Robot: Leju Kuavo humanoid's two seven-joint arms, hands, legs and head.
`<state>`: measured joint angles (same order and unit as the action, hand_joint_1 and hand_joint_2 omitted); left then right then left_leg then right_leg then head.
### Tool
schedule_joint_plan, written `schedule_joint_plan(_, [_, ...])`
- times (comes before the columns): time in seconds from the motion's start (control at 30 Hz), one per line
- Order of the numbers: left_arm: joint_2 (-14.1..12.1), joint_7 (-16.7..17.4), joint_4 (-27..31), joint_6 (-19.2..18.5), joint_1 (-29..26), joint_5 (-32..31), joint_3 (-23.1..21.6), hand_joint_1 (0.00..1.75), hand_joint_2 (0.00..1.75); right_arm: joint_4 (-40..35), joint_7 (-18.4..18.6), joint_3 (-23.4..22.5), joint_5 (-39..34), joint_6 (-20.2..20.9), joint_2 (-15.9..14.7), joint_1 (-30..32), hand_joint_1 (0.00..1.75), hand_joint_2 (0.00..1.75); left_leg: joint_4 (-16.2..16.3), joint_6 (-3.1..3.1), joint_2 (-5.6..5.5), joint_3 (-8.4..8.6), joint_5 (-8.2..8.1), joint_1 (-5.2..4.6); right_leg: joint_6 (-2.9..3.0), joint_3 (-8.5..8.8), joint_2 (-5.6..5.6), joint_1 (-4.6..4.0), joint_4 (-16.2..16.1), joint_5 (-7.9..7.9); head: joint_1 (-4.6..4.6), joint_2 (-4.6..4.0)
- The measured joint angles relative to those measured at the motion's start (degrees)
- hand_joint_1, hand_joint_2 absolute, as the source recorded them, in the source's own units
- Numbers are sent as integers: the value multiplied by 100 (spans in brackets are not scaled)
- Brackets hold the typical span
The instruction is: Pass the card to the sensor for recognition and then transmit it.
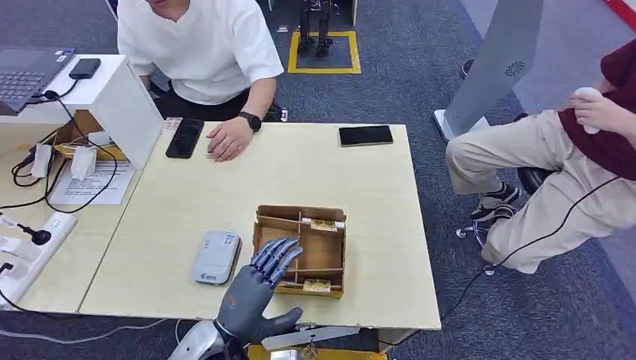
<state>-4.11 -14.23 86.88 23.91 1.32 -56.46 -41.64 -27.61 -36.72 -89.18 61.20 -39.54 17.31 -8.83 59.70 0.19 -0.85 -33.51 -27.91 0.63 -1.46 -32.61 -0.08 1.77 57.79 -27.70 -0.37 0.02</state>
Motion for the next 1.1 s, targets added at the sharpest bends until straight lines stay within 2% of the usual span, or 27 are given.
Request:
schedule_joint_plan(0.1, [39,317,-57,127,5,-402,0,0,175,-2,17,0,11,-2,0,5,0,175,0,0,0,0,0,0,0,0,0,0,0,0,0,0])
schedule_joint_plan(0.27, [83,501,-111,241,10,-684,0,0,175,-9,22,0,17,-2,0,12,0,175,0,0,0,0,0,0,0,0,0,0,0,0,0,0])
schedule_joint_plan(0.4, [129,1010,-144,455,10,-1467,0,0,175,-24,92,0,35,0,4,18,0,175,0,0,-1,-1,0,0,0,0,-1,0,0,0,0,0])
schedule_joint_plan(0.47, [136,1123,-173,465,10,-1676,0,0,175,-33,96,0,35,0,13,19,0,175,0,0,0,-1,0,0,0,0,0,0,0,0,0,0])
schedule_joint_plan(0.6, [174,1261,-223,518,7,-1761,0,0,175,-57,118,0,11,-2,26,24,0,175,0,0,-1,-1,0,0,0,0,-1,0,0,0,2,0])
schedule_joint_plan(1.1, [273,1377,-446,566,6,-2063,0,0,175,-59,120,0,-28,-2,35,25,0,175,0,0,-1,-1,0,0,0,0,-1,0,0,0,0,0])
